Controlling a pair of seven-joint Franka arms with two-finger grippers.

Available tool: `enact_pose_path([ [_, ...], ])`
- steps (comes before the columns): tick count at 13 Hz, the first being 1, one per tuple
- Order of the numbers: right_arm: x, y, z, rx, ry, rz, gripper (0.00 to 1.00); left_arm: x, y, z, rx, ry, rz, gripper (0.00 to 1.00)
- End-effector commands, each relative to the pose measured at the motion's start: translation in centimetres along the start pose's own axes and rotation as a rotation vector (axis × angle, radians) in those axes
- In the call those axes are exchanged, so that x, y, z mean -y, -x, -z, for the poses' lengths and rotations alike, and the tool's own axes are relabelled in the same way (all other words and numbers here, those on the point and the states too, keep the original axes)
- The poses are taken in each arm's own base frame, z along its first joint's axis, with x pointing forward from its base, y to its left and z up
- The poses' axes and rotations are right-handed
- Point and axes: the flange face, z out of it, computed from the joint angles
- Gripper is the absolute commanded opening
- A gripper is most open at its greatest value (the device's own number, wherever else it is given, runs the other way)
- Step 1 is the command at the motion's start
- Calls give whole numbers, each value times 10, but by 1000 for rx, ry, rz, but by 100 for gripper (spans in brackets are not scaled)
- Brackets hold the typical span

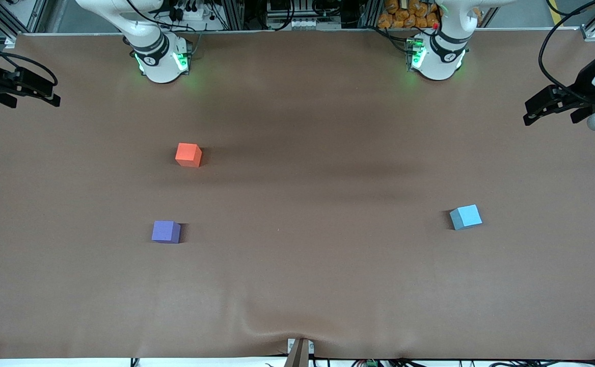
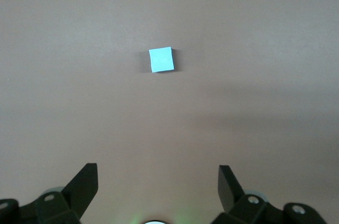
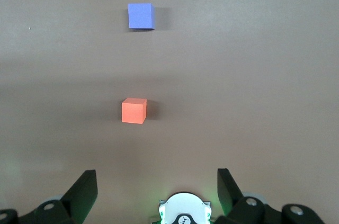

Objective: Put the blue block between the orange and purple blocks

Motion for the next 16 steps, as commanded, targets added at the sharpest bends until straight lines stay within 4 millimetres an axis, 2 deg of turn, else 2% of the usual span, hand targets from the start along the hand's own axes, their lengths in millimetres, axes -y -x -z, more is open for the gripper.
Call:
enact_pose_path([
  [1, 1, 5, 7, -1, -12, -12, 100, 4, -1, 3, 2, -1, -10, 100],
  [6, 0, 5, 6, 1, -12, -14, 100, 15, -7, 0, -9, 0, 10, 100],
  [10, 1, 5, 6, 1, -12, -12, 100, 15, -11, -6, -8, -23, 6, 100],
  [13, 0, 5, 6, 1, -11, -14, 100, 14, -17, -21, 2, -24, 4, 100],
  [16, -1, 5, 7, 0, -11, -17, 100, 13, -23, -50, -2, -22, 2, 100],
])
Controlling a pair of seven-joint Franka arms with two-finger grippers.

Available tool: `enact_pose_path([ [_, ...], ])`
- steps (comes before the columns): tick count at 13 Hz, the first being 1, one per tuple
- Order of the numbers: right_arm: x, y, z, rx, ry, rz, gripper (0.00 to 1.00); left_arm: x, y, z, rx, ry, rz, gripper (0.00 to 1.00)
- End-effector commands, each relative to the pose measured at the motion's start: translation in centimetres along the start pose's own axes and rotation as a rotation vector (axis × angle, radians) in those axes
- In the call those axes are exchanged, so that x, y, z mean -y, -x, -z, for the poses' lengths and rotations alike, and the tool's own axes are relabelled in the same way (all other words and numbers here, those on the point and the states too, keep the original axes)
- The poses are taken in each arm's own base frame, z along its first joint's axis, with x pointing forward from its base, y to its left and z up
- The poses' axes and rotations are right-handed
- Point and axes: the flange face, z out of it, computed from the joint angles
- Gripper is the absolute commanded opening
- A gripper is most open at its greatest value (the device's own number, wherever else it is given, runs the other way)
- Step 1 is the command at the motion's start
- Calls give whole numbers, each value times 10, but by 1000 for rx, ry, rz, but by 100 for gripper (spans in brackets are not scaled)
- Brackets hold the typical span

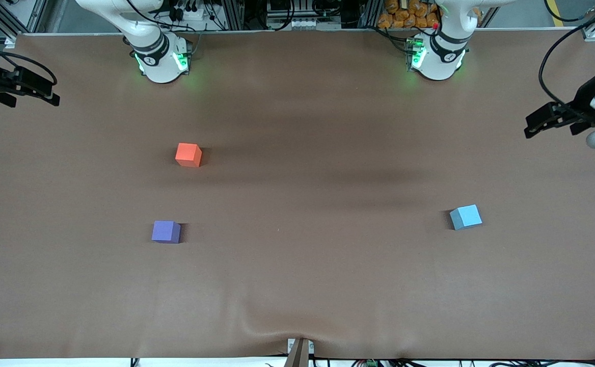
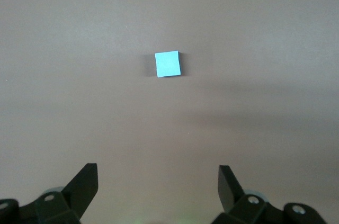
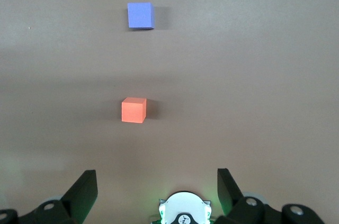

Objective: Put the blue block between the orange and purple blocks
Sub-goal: 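Reach the left gripper down to the light-blue cube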

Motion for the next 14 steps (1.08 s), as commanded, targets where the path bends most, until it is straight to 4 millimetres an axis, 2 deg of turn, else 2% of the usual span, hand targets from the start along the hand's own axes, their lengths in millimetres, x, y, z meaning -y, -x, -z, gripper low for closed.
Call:
enact_pose_path([
  [1, 0, 4, 6, -2, -13, -15, 100, 0, -5, -28, -24, -16, -22, 100],
  [4, -1, 4, 6, -2, -13, -16, 100, -2, -15, -75, -73, -9, -24, 100],
  [6, -2, 4, 5, 0, -13, -18, 100, -3, -24, -124, -120, -1, -27, 100],
  [10, -4, 3, 4, -1, -14, -21, 100, -7, -63, -216, -136, -37, -69, 100],
  [14, -4, 3, 4, 2, -14, -23, 100, -8, -78, -285, -107, -32, -61, 100],
])
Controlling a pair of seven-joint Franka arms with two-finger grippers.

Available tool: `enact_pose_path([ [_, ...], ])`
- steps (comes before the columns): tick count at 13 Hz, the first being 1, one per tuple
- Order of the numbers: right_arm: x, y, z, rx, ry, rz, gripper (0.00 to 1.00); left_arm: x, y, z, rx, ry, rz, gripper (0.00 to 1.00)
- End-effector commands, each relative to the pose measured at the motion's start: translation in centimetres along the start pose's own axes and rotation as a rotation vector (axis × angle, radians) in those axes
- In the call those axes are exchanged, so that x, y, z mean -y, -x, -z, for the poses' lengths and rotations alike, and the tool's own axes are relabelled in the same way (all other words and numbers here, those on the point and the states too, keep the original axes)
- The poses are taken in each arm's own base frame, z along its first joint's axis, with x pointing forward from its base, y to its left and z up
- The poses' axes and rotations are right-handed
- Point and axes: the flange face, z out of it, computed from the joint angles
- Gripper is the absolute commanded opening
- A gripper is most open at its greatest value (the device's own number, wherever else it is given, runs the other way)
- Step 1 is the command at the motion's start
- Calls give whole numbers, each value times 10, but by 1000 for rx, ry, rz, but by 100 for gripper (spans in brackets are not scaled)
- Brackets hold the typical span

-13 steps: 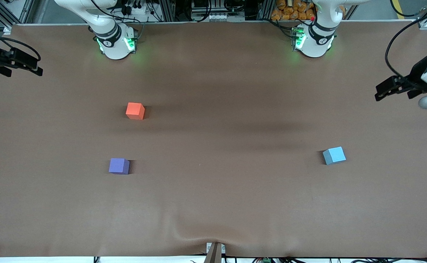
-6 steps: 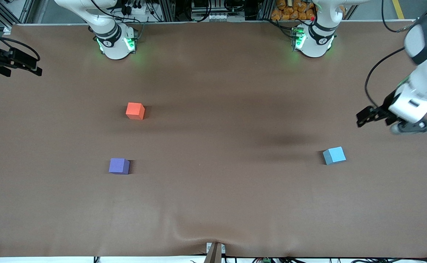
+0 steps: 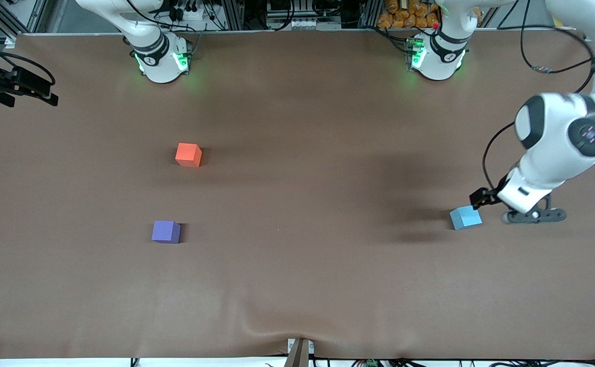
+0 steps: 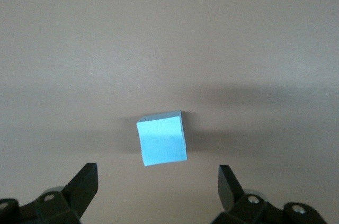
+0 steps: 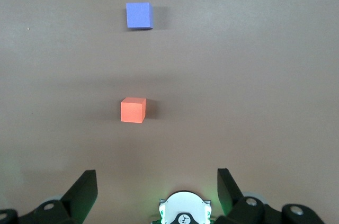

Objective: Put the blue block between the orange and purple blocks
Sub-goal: 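Reach the left gripper down to the light-blue cube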

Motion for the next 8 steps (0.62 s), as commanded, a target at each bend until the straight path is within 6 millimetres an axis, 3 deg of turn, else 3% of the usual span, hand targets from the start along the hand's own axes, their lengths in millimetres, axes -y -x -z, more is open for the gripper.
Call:
enact_pose_path([
  [1, -4, 3, 3, 3, -14, -20, 100, 0, -5, -28, 7, -8, -9, 100],
  [5, -11, 2, 3, 0, -14, -31, 100, -1, -6, -66, 17, -1, -8, 100],
  [8, -10, 2, 3, 0, -15, -28, 100, 12, -6, -92, 12, 5, 13, 100],
])
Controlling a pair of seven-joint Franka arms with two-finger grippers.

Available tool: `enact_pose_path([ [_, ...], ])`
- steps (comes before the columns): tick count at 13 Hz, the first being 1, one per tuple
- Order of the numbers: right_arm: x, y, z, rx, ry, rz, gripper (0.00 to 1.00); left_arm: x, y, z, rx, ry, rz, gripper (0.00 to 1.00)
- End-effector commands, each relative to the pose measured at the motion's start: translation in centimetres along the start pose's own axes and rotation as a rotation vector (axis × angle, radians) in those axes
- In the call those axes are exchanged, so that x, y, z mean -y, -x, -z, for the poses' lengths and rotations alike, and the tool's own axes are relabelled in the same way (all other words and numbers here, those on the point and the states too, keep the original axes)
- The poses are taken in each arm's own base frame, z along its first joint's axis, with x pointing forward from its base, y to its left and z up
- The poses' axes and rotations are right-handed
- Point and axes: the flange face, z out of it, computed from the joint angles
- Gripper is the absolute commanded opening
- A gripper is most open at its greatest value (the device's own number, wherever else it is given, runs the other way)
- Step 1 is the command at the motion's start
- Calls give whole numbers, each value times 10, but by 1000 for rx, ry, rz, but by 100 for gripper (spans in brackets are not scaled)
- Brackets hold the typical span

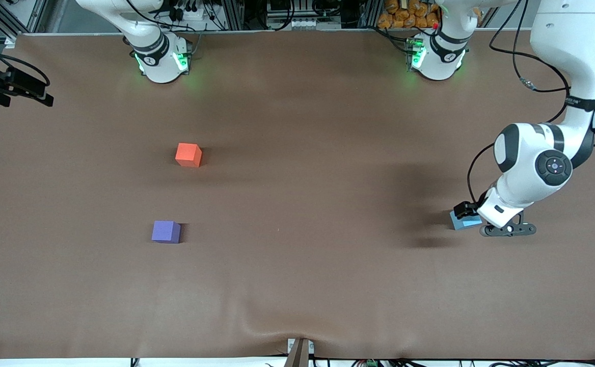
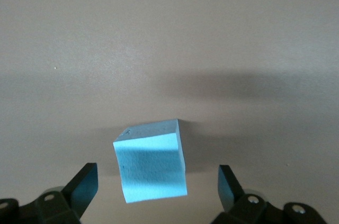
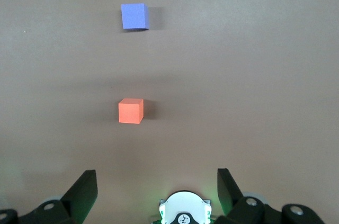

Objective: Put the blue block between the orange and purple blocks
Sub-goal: 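Close the left gripper on the light-blue cube and lift it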

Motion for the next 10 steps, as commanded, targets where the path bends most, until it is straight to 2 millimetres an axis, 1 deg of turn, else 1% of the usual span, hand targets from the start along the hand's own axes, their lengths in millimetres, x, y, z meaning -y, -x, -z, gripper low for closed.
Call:
enact_pose_path([
  [1, 0, 2, 3, -1, -10, -7, 100, 13, -5, -21, -23, -5, 12, 100],
  [2, 0, 2, 4, -2, -10, -6, 100, 14, -6, -29, -25, -3, 13, 100],
  [4, 1, 2, 4, -2, -12, -4, 100, 13, -5, -36, -17, -2, 15, 100],
  [10, 0, 2, 3, 1, -12, -7, 100, 12, -3, -44, -3, -1, 19, 100],
])
